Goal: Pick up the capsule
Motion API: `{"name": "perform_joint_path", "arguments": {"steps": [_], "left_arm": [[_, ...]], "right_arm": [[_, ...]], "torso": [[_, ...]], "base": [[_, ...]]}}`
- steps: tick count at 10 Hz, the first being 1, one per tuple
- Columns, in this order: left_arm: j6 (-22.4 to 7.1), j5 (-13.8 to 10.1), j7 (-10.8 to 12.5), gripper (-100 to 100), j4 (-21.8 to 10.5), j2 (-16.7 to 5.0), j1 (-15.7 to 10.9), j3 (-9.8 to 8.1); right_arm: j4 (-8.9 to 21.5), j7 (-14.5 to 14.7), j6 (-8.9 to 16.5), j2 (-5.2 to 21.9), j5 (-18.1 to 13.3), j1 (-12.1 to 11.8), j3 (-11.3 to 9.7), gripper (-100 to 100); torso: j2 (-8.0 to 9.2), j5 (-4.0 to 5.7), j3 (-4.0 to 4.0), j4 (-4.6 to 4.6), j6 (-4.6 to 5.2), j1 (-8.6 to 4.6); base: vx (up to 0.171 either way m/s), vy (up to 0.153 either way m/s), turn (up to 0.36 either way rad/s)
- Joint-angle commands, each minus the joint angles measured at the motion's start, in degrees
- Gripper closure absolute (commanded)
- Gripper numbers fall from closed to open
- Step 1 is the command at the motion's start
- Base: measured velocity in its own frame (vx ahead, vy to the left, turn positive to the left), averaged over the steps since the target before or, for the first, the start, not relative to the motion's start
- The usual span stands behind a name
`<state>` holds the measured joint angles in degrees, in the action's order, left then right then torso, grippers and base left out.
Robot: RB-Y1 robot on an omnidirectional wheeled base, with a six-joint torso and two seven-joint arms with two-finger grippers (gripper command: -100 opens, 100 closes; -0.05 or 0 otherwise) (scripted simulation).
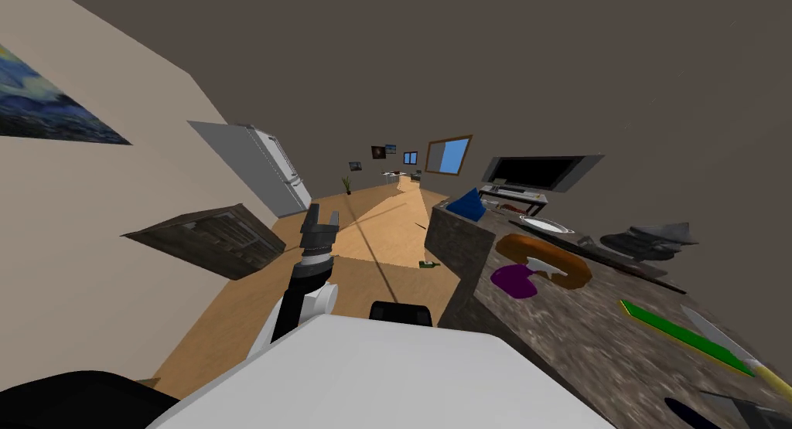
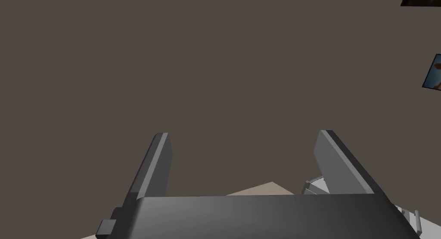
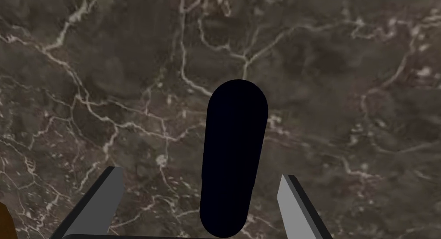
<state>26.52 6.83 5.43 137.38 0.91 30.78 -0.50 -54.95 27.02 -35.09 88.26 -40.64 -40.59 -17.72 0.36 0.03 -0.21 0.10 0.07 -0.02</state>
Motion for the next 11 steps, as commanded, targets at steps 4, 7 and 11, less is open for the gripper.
{"name": "perform_joint_path", "arguments": {"steps": [4,7,11], "left_arm": [[0.00,0.00,0.00,0,0.00,0.00,0.00,0.00],[0.00,0.00,0.00,0,0.00,0.00,0.02,-0.01],[0.00,0.00,0.00,0,0.00,0.00,0.02,-0.01]], "right_arm": [[5.45,-2.12,0.20,-4.42,1.00,0.63,-1.72,-100],[5.03,-1.38,-0.09,-4.04,1.10,0.25,-1.20,100],[5.06,-1.41,-0.08,-4.02,1.11,0.26,-1.19,0]], "torso": [[0.24,0.00,-0.15,0.07,0.06,-0.02],[-0.16,-0.01,0.07,-0.01,0.05,-0.05],[-0.28,0.01,0.15,-0.05,0.05,-0.06]], "base": [[-0.138,0.000,0.318],[-0.023,0.000,0.018],[0.000,0.000,0.000]]}}
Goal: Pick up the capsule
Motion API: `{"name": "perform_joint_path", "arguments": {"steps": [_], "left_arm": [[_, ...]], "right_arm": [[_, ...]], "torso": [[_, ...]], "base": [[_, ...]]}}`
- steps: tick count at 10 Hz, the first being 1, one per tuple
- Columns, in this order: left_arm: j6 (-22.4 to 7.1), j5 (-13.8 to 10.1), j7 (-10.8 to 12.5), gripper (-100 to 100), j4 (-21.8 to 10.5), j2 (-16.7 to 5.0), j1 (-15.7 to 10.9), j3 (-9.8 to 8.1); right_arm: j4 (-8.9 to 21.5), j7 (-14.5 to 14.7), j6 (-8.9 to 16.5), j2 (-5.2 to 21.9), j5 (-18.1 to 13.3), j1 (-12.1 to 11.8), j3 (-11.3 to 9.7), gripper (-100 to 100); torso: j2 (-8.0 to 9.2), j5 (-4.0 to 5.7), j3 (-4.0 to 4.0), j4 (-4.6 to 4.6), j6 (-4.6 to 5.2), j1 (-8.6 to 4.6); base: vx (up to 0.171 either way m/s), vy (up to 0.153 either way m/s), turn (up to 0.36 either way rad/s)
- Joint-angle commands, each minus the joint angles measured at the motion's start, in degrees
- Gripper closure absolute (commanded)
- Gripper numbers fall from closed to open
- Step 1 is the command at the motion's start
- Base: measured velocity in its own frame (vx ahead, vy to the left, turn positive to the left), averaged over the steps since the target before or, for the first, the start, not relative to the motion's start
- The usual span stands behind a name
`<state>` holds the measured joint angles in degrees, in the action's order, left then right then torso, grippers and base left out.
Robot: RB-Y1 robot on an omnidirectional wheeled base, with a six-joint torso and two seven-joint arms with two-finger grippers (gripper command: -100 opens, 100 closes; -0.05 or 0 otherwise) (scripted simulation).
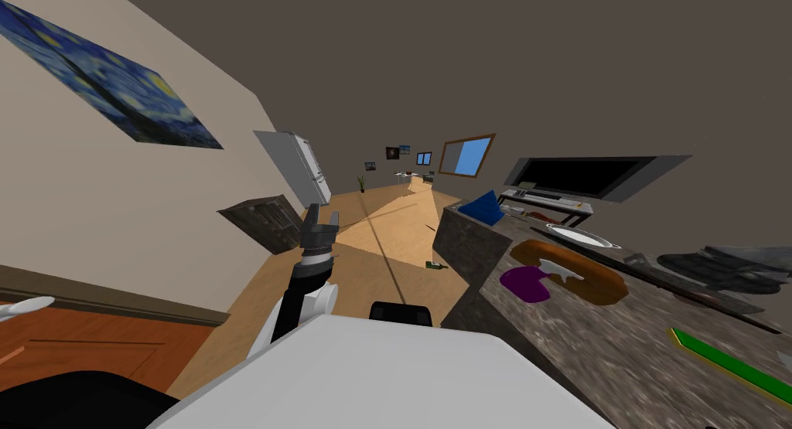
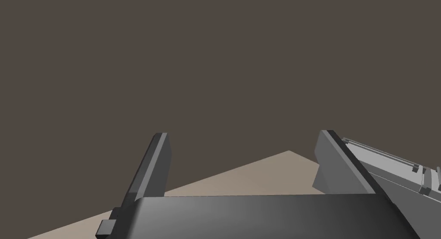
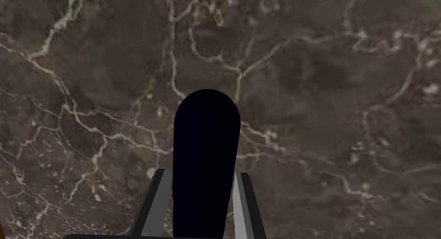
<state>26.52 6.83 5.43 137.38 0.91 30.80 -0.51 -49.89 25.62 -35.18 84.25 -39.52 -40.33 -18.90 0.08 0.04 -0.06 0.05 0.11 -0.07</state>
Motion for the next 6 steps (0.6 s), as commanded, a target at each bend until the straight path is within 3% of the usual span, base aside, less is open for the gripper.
{"name": "perform_joint_path", "arguments": {"steps": [1,6], "left_arm": [[0.00,0.00,0.00,0,0.00,0.00,0.00,0.00],[0.00,0.00,0.00,0,0.00,0.00,0.01,0.00]], "right_arm": [[-1.16,-0.22,0.34,0.80,-0.33,0.09,-0.06,100],[-6.57,1.51,0.51,5.00,-1.09,-0.89,1.60,100]], "torso": [[0.00,0.00,0.00,0.00,0.00,0.00],[-0.34,-0.03,0.19,-0.07,0.04,0.12]], "base": [[0.049,-0.010,-0.211],[0.107,0.007,-0.275]]}}
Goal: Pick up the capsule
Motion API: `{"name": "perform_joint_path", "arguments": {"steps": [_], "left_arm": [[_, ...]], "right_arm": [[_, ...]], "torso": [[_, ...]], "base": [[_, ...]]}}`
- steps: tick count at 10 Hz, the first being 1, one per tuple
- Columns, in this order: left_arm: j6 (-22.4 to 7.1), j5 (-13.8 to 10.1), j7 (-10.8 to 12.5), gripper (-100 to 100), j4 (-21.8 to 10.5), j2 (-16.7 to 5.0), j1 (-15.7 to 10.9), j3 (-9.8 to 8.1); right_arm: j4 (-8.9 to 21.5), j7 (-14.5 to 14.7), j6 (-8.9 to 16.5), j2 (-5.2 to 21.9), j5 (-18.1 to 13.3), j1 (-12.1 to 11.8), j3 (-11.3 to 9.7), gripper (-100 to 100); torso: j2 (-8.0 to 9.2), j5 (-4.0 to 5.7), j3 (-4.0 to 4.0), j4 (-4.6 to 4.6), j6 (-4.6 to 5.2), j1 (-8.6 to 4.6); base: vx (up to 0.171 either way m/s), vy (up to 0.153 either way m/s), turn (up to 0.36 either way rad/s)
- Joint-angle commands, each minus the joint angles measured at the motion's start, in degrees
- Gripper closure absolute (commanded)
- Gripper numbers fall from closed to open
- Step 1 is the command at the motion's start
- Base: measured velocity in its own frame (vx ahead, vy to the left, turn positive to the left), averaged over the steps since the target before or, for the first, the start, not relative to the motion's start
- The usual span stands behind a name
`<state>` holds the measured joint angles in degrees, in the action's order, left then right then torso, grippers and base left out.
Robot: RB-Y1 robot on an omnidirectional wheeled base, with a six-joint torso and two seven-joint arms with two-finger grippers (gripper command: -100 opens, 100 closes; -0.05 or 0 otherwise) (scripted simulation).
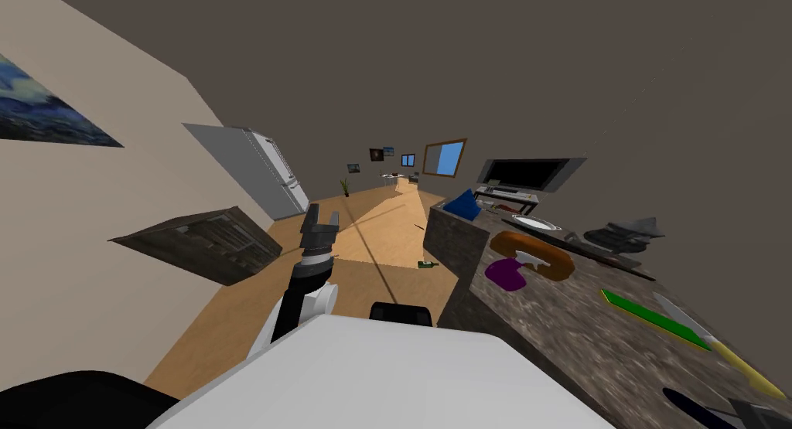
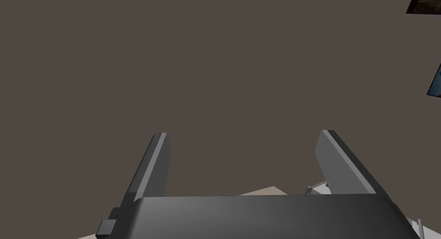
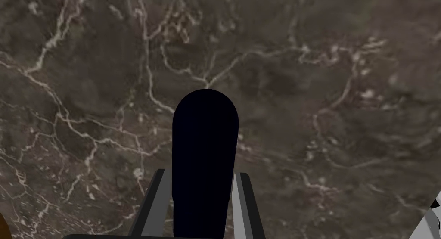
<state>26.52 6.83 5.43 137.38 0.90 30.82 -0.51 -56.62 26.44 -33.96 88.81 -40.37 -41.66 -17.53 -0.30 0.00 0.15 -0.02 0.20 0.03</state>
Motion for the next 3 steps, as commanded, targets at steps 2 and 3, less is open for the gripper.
{"name": "perform_joint_path", "arguments": {"steps": [2,3], "left_arm": [[0.00,0.00,0.00,0,0.00,0.00,0.00,0.00],[0.00,0.00,0.00,0,0.00,0.00,-0.02,0.01]], "right_arm": [[-0.55,0.43,-0.32,0.77,-0.16,0.09,0.31,100],[-0.55,0.52,-0.42,0.85,-0.18,0.08,0.34,0]], "torso": [[-0.04,-0.01,0.02,-0.01,-0.04,-0.05],[0.12,0.04,-0.05,0.02,-0.13,-0.09]], "base": [[0.089,0.003,-0.160],[0.008,0.002,0.009]]}}
